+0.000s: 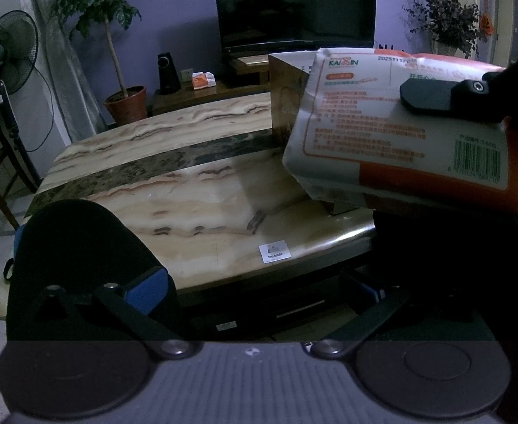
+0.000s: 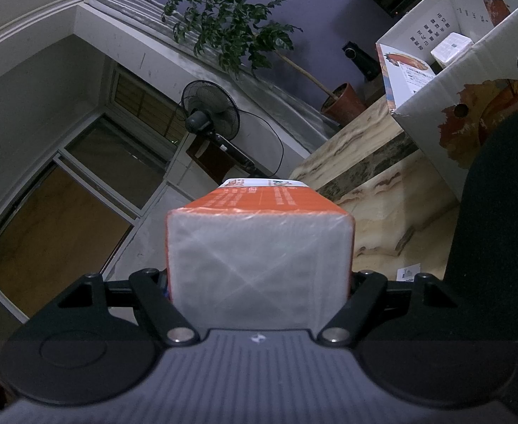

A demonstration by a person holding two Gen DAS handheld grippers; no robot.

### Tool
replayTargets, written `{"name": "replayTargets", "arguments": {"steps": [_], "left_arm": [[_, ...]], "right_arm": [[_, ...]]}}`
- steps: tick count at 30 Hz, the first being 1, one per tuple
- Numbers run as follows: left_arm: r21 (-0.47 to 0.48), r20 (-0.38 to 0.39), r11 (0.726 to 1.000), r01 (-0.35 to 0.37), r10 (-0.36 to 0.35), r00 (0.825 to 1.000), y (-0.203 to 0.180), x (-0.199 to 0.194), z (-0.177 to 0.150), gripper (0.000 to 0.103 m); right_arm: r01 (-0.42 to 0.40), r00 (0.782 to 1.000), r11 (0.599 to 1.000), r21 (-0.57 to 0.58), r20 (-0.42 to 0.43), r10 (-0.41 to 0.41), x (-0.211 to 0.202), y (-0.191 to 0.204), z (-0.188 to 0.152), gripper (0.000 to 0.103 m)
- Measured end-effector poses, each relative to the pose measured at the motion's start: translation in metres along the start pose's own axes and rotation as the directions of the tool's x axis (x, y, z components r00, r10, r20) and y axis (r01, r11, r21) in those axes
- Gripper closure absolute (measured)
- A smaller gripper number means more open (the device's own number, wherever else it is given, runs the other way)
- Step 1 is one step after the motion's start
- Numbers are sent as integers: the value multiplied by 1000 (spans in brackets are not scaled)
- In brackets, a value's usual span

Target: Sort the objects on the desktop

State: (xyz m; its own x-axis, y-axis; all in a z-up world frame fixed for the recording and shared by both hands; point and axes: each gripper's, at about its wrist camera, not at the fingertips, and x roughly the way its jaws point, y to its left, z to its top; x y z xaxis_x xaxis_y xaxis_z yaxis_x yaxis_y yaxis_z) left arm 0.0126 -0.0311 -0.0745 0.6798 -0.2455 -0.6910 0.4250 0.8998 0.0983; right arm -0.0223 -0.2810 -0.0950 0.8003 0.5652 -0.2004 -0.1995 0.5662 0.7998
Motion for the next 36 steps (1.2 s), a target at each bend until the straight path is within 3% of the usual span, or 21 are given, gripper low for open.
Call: {"name": "replayTargets", "arguments": {"steps": [36], "left_arm": [[3, -9, 1000, -11, 11, 1000, -1, 3, 1, 1]], "right_arm": [[3, 1000, 1000, 2, -3, -3, 1, 0, -1, 25]]}}
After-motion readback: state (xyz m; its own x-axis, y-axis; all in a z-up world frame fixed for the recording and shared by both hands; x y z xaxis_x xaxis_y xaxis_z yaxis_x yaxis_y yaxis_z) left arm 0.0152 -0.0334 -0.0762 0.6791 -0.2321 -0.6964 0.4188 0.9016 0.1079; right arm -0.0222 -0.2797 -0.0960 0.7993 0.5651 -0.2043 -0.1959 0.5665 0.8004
